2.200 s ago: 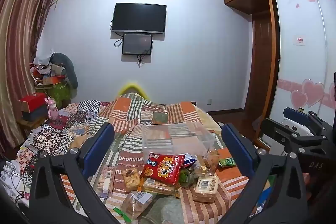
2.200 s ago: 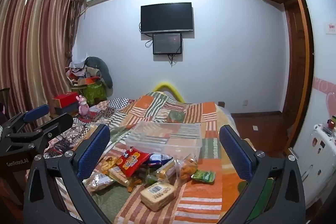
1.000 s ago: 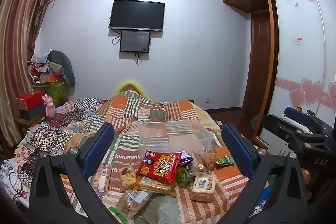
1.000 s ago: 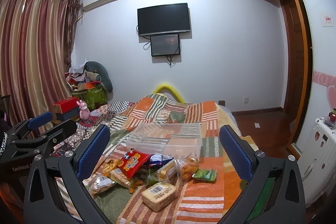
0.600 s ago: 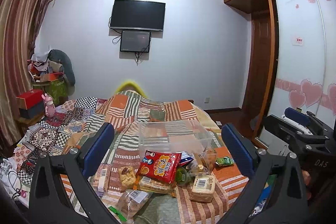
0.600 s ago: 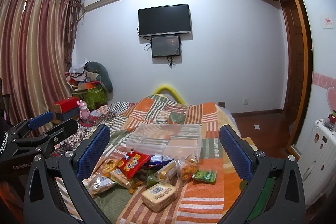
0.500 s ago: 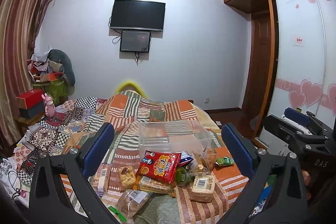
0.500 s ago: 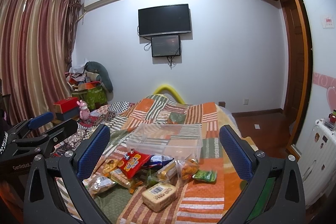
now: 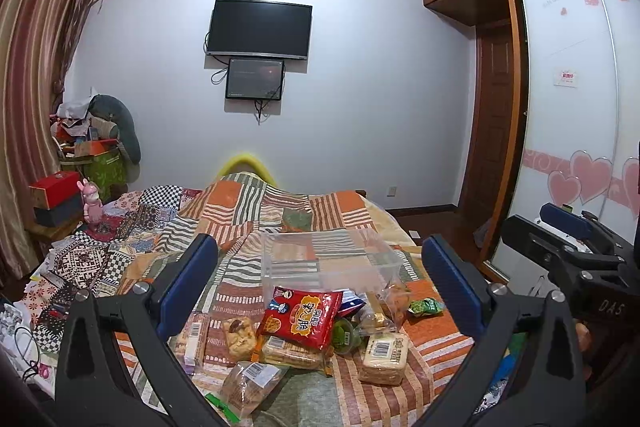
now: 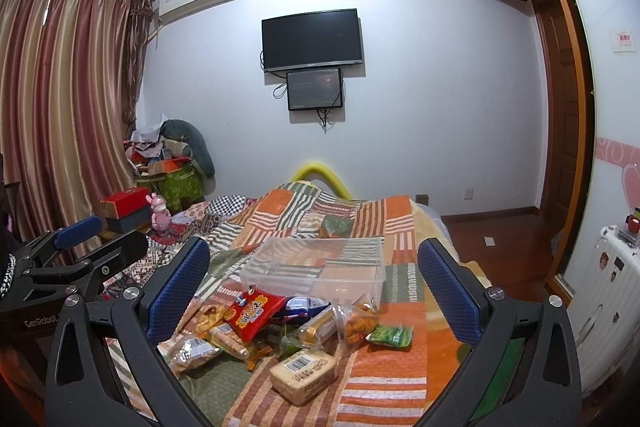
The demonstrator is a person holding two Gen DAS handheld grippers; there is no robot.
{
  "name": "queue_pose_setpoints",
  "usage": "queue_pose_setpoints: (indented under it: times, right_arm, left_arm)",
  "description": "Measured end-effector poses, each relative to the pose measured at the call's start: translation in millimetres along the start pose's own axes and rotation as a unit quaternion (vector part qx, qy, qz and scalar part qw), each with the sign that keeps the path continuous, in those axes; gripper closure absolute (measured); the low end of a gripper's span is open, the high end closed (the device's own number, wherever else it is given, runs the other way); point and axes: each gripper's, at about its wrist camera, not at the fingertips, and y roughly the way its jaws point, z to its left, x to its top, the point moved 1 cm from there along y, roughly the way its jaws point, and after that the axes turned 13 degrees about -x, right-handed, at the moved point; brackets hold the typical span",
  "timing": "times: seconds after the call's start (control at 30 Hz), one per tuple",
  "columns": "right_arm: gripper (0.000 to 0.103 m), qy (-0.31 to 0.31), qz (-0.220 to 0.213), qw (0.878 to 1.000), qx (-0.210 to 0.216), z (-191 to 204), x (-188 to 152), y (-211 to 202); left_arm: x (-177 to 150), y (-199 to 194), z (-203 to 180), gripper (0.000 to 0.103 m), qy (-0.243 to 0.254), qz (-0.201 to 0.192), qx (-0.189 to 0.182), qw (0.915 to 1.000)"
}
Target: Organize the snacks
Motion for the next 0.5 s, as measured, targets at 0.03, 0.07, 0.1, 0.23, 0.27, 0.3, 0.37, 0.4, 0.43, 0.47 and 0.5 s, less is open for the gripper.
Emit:
queue_pose_setpoints:
  times: [0.03,0.07,0.1,0.23,0.27,0.3,0.37,0.4,0.43,0.47,0.5]
  right_arm:
    - [0.0,0.0,0.0,1.0,0.0,-0.1,-0.3,0.0]
    - [0.0,0.001,0.0,1.0,0.0,-0.1,-0.3,0.1]
    - [0.0,0.001,0.0,1.0,0.0,-0.1,-0.2,0.1]
    - [0.0,0.001,0.0,1.0,0.0,0.0,-0.4,0.5]
    - [0.0,0.001,-0.001,1.0,0.0,-0.2,-0.6,0.5]
    - [0.0,0.001,0.0,1.0,0.0,-0.2,-0.3,0.4]
    - [0.0,0.001,0.0,1.0,0.0,-0.2,-0.4,0.9]
    - [0.0,0.001,0.0,1.0,0.0,-0.3,-0.4,0.6]
    - [0.0,0.001,0.0,1.0,0.0,-0.4,-0.5,0.5]
    - [0.0,0.001,0.0,1.0,0.0,-0.4,-0.5,0.6]
    - [0.0,0.001,0.0,1.0,0.001,-0.4,-0.6,0.5]
  left_arm:
    - [0.1,-0.1,0.1,0.0,0.0,0.0,0.0,1.0]
    - [0.1,-0.1,0.0,0.0,0.0,0.0,0.0,1.0]
    - [0.1,-0.2,0.0,0.0,0.0,-0.001,0.0,1.0]
    - [0.4,0.2,-0.6,0.0,0.001,-0.001,-0.001,1.0]
    - [0.3,-0.1,-0.4,0.0,0.001,-0.001,-0.001,1.0]
    - [0.2,0.3,-0.6,0.0,0.001,-0.001,-0.002,1.0]
    - [-0.1,0.3,-0.9,0.0,0.002,-0.001,-0.002,1.0]
    - [-0.8,0.3,-1.1,0.0,0.003,-0.001,-0.002,1.0]
    - [-0.8,0.2,-1.1,0.0,0.003,-0.001,-0.002,1.0]
    - [-0.7,0.0,-1.1,0.0,0.004,-0.001,-0.003,1.0]
    - [-0.5,-0.1,-1.1,0.0,0.004,-0.002,-0.003,1.0]
